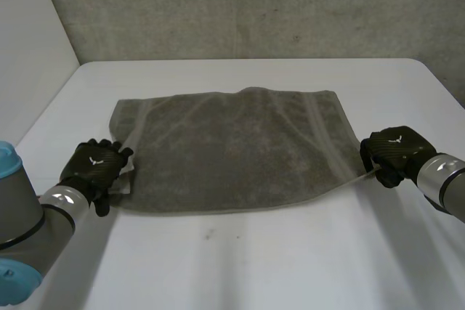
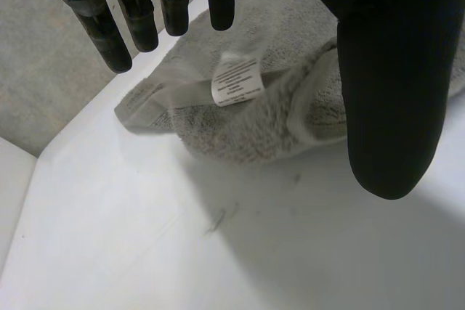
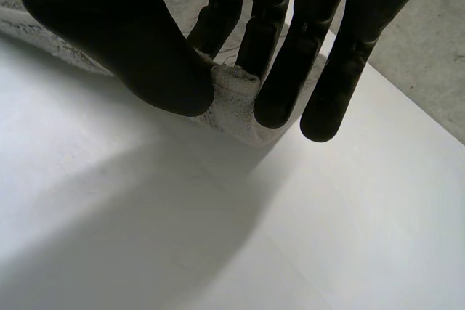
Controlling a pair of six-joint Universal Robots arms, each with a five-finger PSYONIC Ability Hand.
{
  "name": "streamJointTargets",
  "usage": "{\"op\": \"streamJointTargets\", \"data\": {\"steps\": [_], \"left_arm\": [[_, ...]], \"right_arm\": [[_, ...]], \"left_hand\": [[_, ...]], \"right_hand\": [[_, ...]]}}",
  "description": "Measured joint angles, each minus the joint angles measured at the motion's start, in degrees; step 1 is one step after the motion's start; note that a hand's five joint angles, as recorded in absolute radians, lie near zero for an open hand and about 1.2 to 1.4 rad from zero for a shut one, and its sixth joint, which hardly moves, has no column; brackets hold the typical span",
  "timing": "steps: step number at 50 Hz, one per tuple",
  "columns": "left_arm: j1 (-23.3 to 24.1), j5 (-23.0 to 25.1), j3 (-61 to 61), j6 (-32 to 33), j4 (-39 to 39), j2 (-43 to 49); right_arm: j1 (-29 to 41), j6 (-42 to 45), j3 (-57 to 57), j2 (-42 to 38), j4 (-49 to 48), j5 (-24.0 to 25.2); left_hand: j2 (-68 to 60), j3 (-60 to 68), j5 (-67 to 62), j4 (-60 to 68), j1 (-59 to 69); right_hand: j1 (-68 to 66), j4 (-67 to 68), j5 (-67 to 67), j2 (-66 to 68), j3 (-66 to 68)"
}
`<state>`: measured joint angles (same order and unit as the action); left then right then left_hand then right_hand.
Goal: Fold the towel.
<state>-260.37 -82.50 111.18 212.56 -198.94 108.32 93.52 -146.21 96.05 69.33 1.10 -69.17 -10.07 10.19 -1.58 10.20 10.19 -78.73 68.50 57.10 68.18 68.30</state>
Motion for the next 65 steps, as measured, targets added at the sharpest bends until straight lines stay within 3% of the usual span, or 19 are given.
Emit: {"op": "streamJointTargets", "data": {"steps": [11,15,20,34,40,45,54,65], "left_arm": [[0.2,2.3,2.8,5.9,-3.0,-2.9],[0.7,6.3,3.7,9.6,-3.3,-3.4],[0.9,7.8,3.7,11.8,-3.5,-2.3],[0.0,6.5,1.0,12.3,-9.6,3.4],[-3.6,3.8,0.8,12.7,-12.0,2.5],[-6.5,3.0,2.7,13.8,-10.8,0.4],[-6.8,3.3,5.9,14.3,-7.5,-2.3],[-7.2,10.0,9.3,13.9,2.2,-4.6]], "right_arm": [[0.0,0.2,1.9,0.0,-1.5,0.3],[-0.2,0.3,2.1,-0.1,-1.7,0.3],[-0.2,0.4,2.3,-0.1,-1.7,0.3],[-0.2,0.5,2.7,-0.1,-1.6,0.3],[-0.2,0.8,2.7,-0.3,-1.6,0.3],[-0.1,1.2,2.7,-0.4,-1.6,0.3],[-0.1,1.4,2.7,-0.5,-1.6,0.3],[0.0,1.6,2.8,-0.7,-1.6,0.3]], "left_hand": [[0.2,-0.2,0.3,-0.2,0.0],[0.0,0.0,0.3,-0.1,0.1],[-0.4,0.1,0.3,0.1,0.2],[-1.3,1.1,0.1,1.1,1.1],[-1.4,1.2,0.1,1.1,1.3],[-1.4,1.2,0.1,1.1,1.3],[-1.4,1.2,0.1,1.1,1.3],[-5.7,5.4,-4.1,5.5,5.5]], "right_hand": [[0.0,0.0,0.0,0.0,0.0],[0.0,0.0,0.0,0.0,0.0],[0.0,0.0,0.0,0.0,0.0],[0.0,0.0,0.0,0.0,0.0],[0.0,0.0,0.0,0.0,0.0],[0.0,0.0,0.0,0.0,0.0],[0.0,0.0,0.0,0.0,0.0],[0.0,0.0,0.0,0.0,0.0]]}}
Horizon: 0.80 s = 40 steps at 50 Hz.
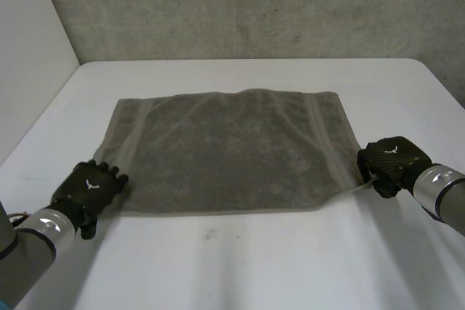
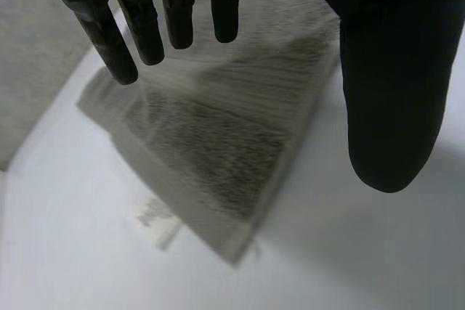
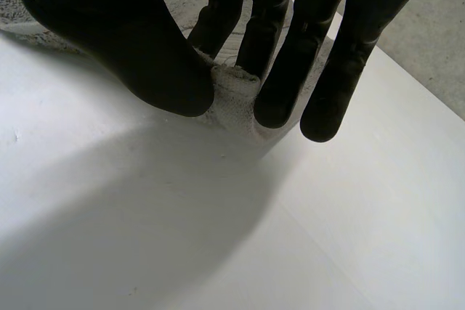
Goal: Fold the towel.
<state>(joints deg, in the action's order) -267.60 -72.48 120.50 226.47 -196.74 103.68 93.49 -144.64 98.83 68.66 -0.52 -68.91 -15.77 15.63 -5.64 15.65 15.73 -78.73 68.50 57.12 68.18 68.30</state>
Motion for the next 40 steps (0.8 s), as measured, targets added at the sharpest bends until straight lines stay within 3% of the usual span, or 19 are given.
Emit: {"op": "streamJointTargets", "data": {"steps": [13,25,40], "left_arm": [[-2.6,0.9,-1.8,-2.1,-1.4,3.4],[-2.1,1.0,-4.3,-8.4,-2.7,5.9],[-1.3,1.0,-7.5,-10.8,-2.8,8.0]], "right_arm": [[0.0,0.7,0.1,-0.3,0.0,0.0],[0.0,0.9,0.1,-0.5,0.0,0.0],[0.0,2.3,0.1,-1.2,0.0,-0.2]], "left_hand": [[-9.6,9.6,-9.6,9.6,9.6],[-14.7,14.8,-14.8,14.9,14.7],[-21.5,21.6,-21.2,21.6,21.5]], "right_hand": [[0.0,0.0,0.0,0.0,0.0],[0.0,0.0,0.0,0.0,0.0],[0.0,0.0,0.0,0.0,0.0]]}}
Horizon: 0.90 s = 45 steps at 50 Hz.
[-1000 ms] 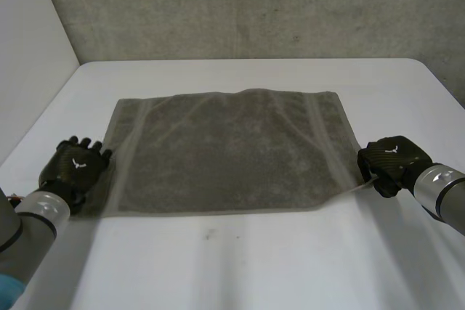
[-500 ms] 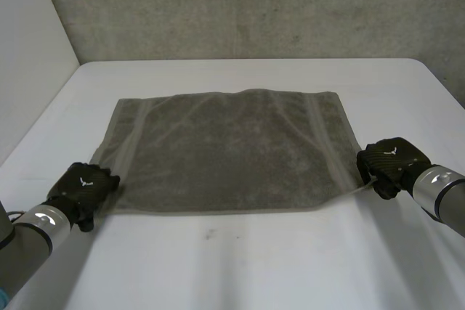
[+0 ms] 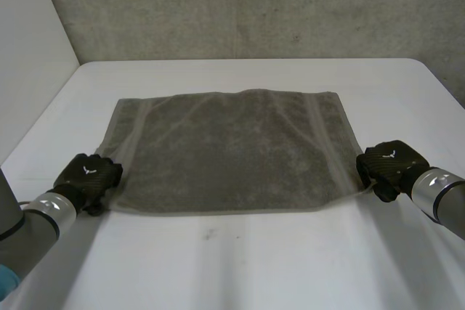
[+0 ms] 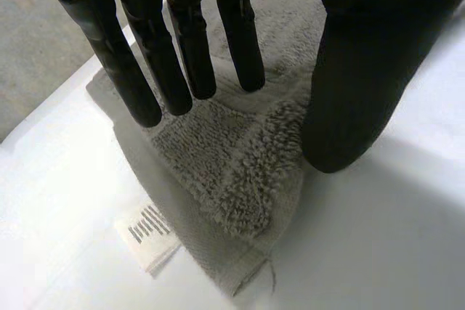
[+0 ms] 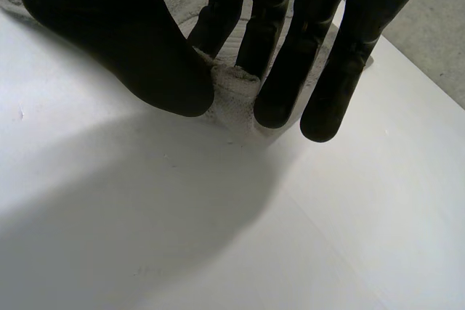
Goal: Fold the towel.
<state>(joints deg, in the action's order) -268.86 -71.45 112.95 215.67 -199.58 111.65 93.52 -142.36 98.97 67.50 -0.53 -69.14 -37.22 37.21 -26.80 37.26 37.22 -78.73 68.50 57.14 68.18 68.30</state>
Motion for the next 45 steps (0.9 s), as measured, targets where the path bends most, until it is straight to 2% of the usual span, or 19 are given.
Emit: {"op": "streamJointTargets", "data": {"steps": [13,17,19,27,30,38,44,45], "left_arm": [[0.8,0.0,-1.9,-3.3,-3.4,1.0],[0.8,0.0,-1.9,-3.7,-4.1,1.1],[0.8,0.0,-1.8,-3.9,-4.3,1.0],[1.0,-0.2,0.4,-3.9,-4.2,-1.5],[1.1,-0.2,2.1,-3.8,-4.1,-3.5],[1.3,0.0,9.3,-3.3,-2.0,-12.8],[1.0,0.0,12.1,-3.1,1.9,-18.9],[0.8,0.1,12.9,-3.0,4.6,-22.1]], "right_arm": [[0.0,0.5,-0.1,-0.4,0.0,-0.1],[-0.1,1.0,-0.1,-0.4,0.0,-0.1],[-0.1,1.3,-0.1,-0.4,0.1,0.0],[0.0,1.5,-0.3,0.3,1.2,0.0],[0.0,1.6,-0.7,1.3,3.5,0.0],[-0.8,6.0,-2.4,5.3,17.4,0.5],[-3.8,10.9,-2.2,9.3,24.1,0.3],[-6.3,13.3,-1.9,12.5,27.0,0.4]], "left_hand": [[-14.9,14.8,-15.1,14.9,14.9],[-21.8,21.6,-22.0,21.6,21.6],[-29.7,29.6,-28.9,29.3,28.1],[-32.2,32.1,-31.4,32.2,29.3],[-32.2,32.1,-31.4,32.2,29.3],[-32.4,32.3,-31.6,32.4,29.4],[-32.4,32.3,-31.7,32.4,29.4],[-32.4,32.3,-31.7,32.5,29.4]], "right_hand": [[0.0,0.0,0.0,0.0,0.0],[0.0,0.0,0.0,0.0,0.0],[0.0,0.0,0.0,0.0,0.0],[0.0,0.0,0.0,0.0,0.0],[0.0,0.0,0.0,0.0,0.0],[0.0,0.0,0.0,0.0,0.0],[0.0,0.0,0.0,0.0,0.0],[0.0,0.0,0.0,0.0,0.0]]}}
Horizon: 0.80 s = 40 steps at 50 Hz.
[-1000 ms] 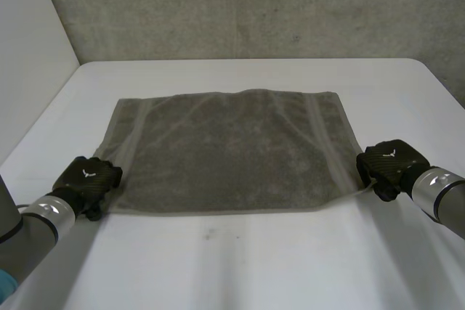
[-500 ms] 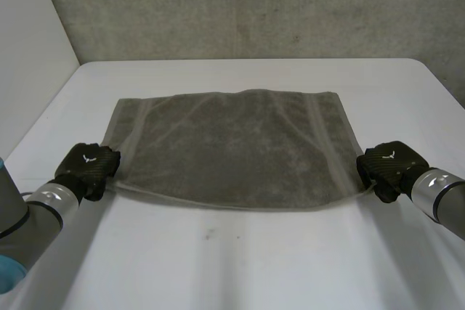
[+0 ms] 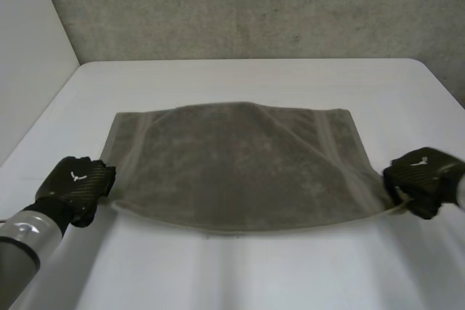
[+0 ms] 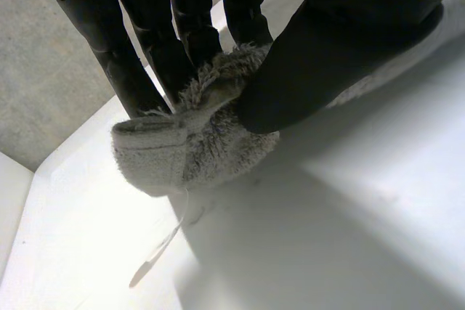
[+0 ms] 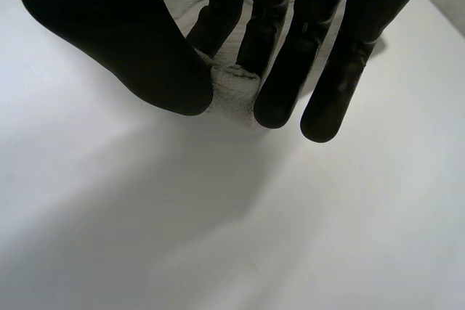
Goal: Fold the towel.
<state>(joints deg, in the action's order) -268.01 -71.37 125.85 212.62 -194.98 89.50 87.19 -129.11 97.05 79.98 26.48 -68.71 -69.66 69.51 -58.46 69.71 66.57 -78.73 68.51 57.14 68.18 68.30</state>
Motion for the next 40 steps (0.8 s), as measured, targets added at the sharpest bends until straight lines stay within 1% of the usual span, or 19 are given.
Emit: {"op": "streamJointTargets", "data": {"steps": [1,4,5,7,8,10,14,18,22,24,28,29,31,35,36,40], "left_arm": [[0.0,0.0,0.0,0.0,0.0,0.0],[-0.3,0.5,0.7,0.0,5.2,-5.2],[-0.3,0.5,0.7,0.0,5.2,-5.2],[-0.7,2.3,0.7,-0.1,9.9,-9.3],[-0.7,2.3,0.7,-0.1,9.9,-9.3],[-1.1,4.3,0.3,-0.1,12.1,-11.1],[-1.8,6.3,-1.2,-0.2,12.6,-11.0],[-2.2,7.0,-4.5,-0.3,10.6,-6.7],[-1.9,7.0,-9.8,-0.5,8.0,0.5],[-1.1,6.8,-13.9,-0.7,6.8,5.8],[0.5,5.9,-20.4,-1.0,6.0,13.4],[1.4,5.0,-23.8,-1.2,5.9,16.9],[2.4,3.8,-27.7,-1.6,5.8,20.8],[4.0,1.3,-35.1,-2.8,5.9,27.4],[4.6,0.4,-38.0,-3.5,5.9,29.8],[6.0,-1.4,-45.1,-5.6,6.0,35.1]], "right_arm": [[0.0,0.0,0.0,0.0,0.0,0.0],[-3.5,2.7,0.4,4.4,3.3,0.8],[-3.5,2.7,0.4,4.4,3.3,0.8],[-5.6,4.0,0.3,7.3,4.8,2.8],[-5.6,4.0,0.3,7.3,4.8,2.8],[-6.3,4.3,-0.1,8.4,5.2,4.7],[-6.2,3.4,-1.0,8.2,4.0,6.5],[-5.5,0.7,-3.1,5.1,0.7,6.9],[-3.7,-3.0,-6.8,-0.4,-3.2,5.5],[-1.1,-5.6,-10.7,-5.3,-5.3,3.2],[2.6,-7.9,-16.0,-11.2,-7.3,-0.2],[4.3,-8.9,-18.7,-14.0,-8.4,-1.9],[5.8,-10.2,-21.8,-17.2,-10.1,-3.6],[7.5,-12.4,-26.2,-21.7,-13.6,-5.5],[8.2,-13.7,-28.3,-23.9,-15.7,-6.2],[9.6,-16.1,-32.6,-28.1,-20.7,-7.8]], "left_hand": [[0.0,0.0,0.0,0.0,0.0],[0.0,0.0,0.0,0.0,0.0],[0.0,0.0,0.0,0.0,0.0],[0.0,0.0,-0.1,0.0,0.0],[0.0,0.0,-0.1,0.0,0.0],[0.0,0.0,-0.2,0.0,0.0],[0.0,0.0,-0.2,0.0,0.0],[0.0,0.1,-0.2,0.0,0.0],[0.0,0.1,-0.2,0.0,0.0],[0.0,0.1,-0.2,0.0,0.0],[0.0,0.1,-0.2,0.0,0.0],[0.0,0.1,-0.2,0.0,0.0],[0.0,0.1,-0.2,0.0,0.0],[0.0,0.1,-0.2,0.0,0.0],[0.0,0.1,-0.2,0.0,0.0],[0.0,0.1,-0.3,0.0,0.0]], "right_hand": [[0.0,0.0,0.0,0.0,0.0],[0.0,0.0,0.0,0.0,0.0],[0.0,0.0,0.0,0.0,0.0],[0.0,0.0,0.0,0.0,0.0],[0.0,0.0,0.0,0.0,0.0],[0.0,0.0,0.0,0.0,0.0],[0.0,0.0,0.0,0.0,0.0],[0.0,0.0,0.0,0.0,0.0],[0.0,0.0,0.0,0.0,0.0],[0.0,0.0,0.0,0.0,0.0],[0.0,0.0,0.0,0.0,0.0],[0.0,0.0,0.0,0.0,0.0],[0.0,0.0,0.0,0.0,0.0],[0.0,0.0,0.0,0.0,0.0],[0.0,0.0,0.0,0.0,0.0],[0.0,0.0,0.0,0.0,0.0]]}}
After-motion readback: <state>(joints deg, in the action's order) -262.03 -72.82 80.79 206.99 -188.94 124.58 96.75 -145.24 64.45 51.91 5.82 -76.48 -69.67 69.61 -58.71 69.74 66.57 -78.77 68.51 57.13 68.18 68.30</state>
